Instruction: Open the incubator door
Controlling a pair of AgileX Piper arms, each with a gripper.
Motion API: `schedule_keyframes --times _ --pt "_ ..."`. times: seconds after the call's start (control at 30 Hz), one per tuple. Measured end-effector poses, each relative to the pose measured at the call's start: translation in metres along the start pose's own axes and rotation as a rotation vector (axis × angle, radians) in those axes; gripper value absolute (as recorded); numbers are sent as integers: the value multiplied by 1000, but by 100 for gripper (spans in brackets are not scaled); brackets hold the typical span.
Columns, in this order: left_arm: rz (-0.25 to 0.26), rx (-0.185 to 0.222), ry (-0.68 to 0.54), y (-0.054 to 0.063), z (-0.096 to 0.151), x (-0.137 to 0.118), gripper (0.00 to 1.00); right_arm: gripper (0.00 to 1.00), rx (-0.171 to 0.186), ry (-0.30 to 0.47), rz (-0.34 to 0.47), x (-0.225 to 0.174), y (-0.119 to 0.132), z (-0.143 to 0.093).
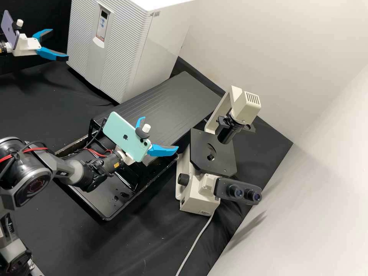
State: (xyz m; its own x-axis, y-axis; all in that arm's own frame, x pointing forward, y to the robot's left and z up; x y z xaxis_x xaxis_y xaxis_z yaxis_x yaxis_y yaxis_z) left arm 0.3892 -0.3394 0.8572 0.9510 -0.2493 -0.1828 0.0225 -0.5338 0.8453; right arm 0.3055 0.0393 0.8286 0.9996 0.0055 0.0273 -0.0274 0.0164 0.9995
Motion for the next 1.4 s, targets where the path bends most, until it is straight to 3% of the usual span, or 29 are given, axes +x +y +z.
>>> schedule_keyframes --times 0.13,0.37,0.53,0.7,0.83,1.13,1.4 --pt "8 7 10 3 -5 -2 100 100 0 0 0 0 0 0" --pt "63 61 -23 20 -8 16 100 100 0 0 0 0 0 0" --pt "68 106 -98 21 -3 34 100 100 0 0 0 0 0 0" --pt "85 119 -125 20 -5 49 100 100 0 0 0 0 0 0" --pt "93 103 -137 17 -7 58 100 100 0 0 0 0 0 0" --pt "65 52 -144 -6 -7 67 100 100 0 0 0 0 0 0" --pt "79 36 -141 -8 -8 71 100 100 0 0 0 0 0 0"
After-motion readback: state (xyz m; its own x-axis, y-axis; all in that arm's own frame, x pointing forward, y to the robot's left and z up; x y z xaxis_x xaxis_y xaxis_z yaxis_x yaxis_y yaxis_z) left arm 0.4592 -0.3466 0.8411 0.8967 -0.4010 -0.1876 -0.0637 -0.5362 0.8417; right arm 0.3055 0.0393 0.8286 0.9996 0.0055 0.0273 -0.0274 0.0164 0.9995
